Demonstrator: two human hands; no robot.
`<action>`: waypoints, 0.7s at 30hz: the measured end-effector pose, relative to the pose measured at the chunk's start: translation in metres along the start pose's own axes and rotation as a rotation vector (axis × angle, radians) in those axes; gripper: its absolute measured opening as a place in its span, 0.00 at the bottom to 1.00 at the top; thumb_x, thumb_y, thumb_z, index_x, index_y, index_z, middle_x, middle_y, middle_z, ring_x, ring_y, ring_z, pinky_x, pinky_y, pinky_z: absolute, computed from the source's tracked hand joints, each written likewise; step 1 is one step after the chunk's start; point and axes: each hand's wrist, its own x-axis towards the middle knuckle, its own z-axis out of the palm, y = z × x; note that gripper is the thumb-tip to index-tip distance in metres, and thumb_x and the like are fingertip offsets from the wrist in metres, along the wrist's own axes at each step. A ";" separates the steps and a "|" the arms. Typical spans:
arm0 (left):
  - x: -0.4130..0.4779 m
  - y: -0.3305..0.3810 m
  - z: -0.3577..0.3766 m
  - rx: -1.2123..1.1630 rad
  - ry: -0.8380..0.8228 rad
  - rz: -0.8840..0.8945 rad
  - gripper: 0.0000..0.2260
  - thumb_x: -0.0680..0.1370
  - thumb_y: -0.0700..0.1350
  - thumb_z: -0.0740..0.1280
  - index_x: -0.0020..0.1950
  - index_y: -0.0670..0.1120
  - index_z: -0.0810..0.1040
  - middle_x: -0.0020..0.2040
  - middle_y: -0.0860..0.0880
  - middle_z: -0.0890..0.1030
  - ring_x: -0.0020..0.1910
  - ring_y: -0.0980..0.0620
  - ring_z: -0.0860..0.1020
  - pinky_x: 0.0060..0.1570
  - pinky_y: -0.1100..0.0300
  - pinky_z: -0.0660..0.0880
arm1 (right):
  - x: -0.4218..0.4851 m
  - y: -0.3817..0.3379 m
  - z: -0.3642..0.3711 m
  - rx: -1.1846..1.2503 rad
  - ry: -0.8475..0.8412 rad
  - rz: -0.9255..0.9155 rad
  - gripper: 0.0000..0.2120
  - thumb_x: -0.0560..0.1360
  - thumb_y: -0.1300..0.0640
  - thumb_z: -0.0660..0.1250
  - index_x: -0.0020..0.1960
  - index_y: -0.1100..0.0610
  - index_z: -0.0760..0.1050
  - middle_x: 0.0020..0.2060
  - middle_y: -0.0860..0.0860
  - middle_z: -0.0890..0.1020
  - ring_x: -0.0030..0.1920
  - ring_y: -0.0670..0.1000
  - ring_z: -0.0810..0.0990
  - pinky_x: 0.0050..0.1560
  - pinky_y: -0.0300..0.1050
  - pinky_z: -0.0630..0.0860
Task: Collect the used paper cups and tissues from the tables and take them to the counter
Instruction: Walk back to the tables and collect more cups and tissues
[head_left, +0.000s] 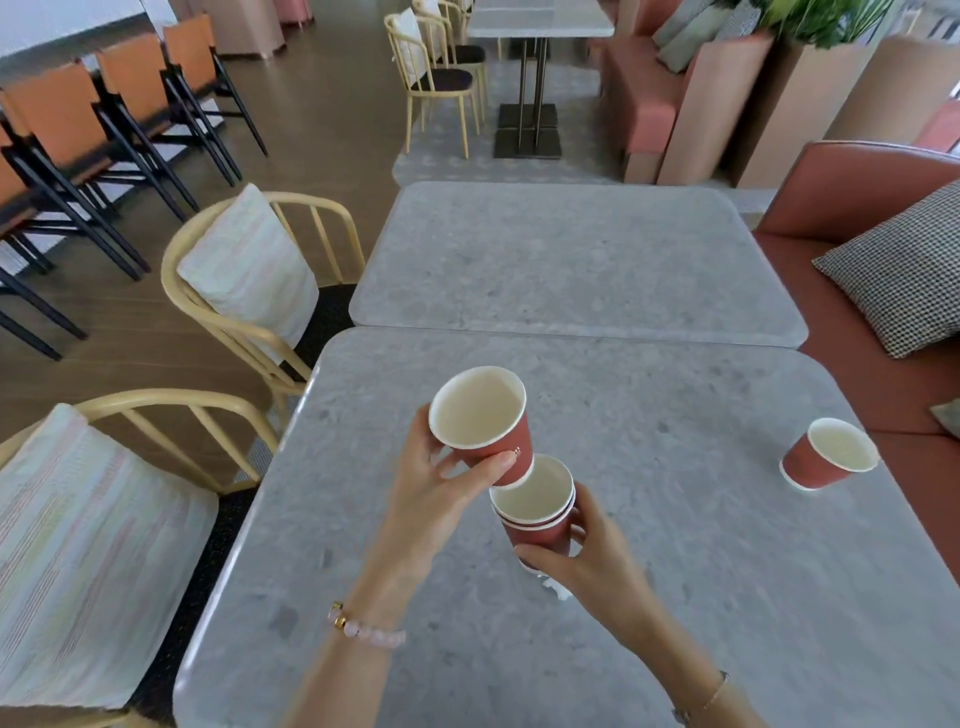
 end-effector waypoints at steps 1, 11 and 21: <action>-0.003 0.001 0.006 0.005 -0.024 -0.002 0.25 0.62 0.41 0.76 0.56 0.52 0.73 0.53 0.52 0.81 0.52 0.57 0.79 0.46 0.65 0.76 | -0.002 0.000 -0.001 0.002 0.002 -0.010 0.29 0.63 0.59 0.78 0.57 0.41 0.71 0.52 0.41 0.81 0.51 0.40 0.79 0.49 0.31 0.74; -0.027 -0.010 0.035 0.211 -0.182 0.011 0.26 0.61 0.52 0.76 0.56 0.60 0.72 0.56 0.61 0.78 0.58 0.58 0.76 0.59 0.57 0.71 | -0.016 -0.001 -0.016 0.076 0.046 -0.050 0.29 0.65 0.58 0.78 0.60 0.43 0.71 0.53 0.42 0.81 0.53 0.43 0.79 0.43 0.33 0.77; -0.036 -0.021 0.040 0.278 -0.213 -0.011 0.33 0.60 0.56 0.76 0.62 0.60 0.68 0.60 0.65 0.73 0.64 0.64 0.68 0.63 0.56 0.68 | -0.026 0.001 -0.026 0.115 0.083 -0.069 0.26 0.62 0.50 0.77 0.58 0.42 0.72 0.51 0.38 0.82 0.54 0.42 0.79 0.54 0.34 0.73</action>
